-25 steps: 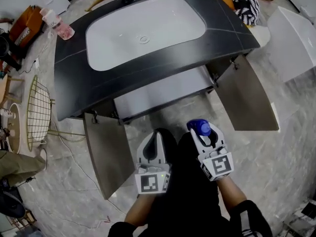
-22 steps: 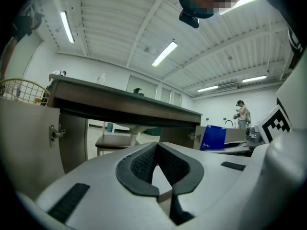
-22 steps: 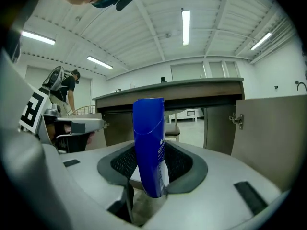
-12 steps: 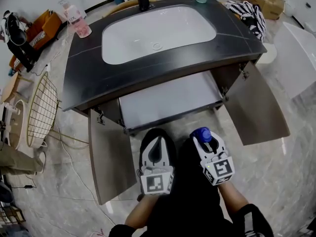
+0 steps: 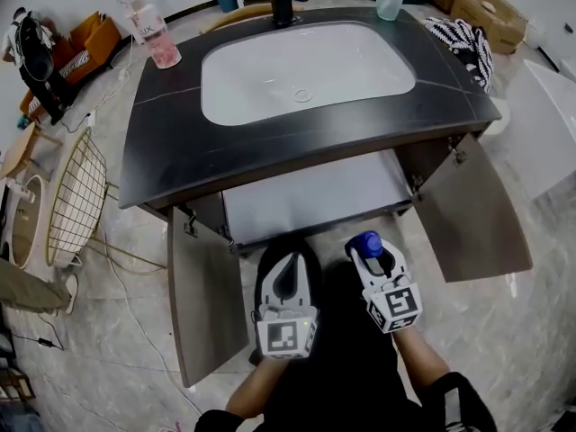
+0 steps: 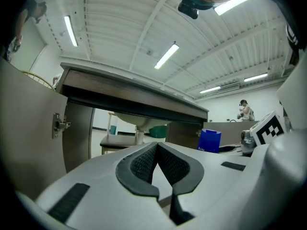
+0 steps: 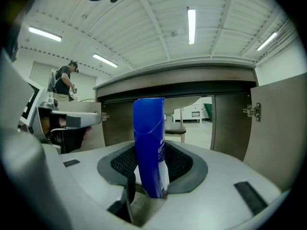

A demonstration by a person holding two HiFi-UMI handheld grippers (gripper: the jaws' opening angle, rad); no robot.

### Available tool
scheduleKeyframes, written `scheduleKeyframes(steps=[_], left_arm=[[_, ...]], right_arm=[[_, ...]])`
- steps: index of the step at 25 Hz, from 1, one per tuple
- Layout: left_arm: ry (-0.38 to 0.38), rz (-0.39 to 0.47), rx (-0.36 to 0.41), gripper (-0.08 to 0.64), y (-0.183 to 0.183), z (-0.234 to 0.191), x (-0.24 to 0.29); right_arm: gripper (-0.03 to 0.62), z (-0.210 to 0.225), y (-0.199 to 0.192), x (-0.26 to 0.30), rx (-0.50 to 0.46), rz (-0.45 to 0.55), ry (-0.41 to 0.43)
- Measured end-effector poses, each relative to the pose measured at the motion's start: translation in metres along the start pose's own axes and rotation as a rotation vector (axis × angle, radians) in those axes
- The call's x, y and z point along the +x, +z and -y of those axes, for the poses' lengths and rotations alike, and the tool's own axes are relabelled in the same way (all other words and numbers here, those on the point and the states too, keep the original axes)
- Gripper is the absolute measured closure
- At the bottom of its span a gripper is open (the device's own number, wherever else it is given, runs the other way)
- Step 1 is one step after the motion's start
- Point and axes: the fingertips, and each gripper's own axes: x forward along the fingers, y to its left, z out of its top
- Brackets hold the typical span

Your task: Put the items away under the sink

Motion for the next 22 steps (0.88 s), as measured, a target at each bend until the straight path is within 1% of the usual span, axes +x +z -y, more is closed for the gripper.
scheduleKeyframes(steps=[3,7,13,17,22], left_arm=[[-0.007,0.003,0.003,0.545,0.003,-0.002,0.004],[0.008,0.025,-0.059,0.545,0.011,-0.005,0.011],[0.029,0.008,-0.073,0.545,0.010,-0.006,0.014],[0.036,0.001,-0.088,0.545,0.010,-0.007,0.018],[0.049,-0.001,-0.094,0.545,0.010,-0.009,0.024]], right_arm=[[0.431,0.005,-0.004,0.016,0.003,0.007,-0.002],[0.431,0.013,-0.013,0.039,-0.004,0.009,-0.006],[0.431,0.022,-0.029,0.069,-0.026,-0.007,0.002],[0.431,0.033,-0.044,0.091,-0.057,-0.021,-0.005],[0.431,0.043,-0.055,0.115,-0.057,-0.023,0.004]])
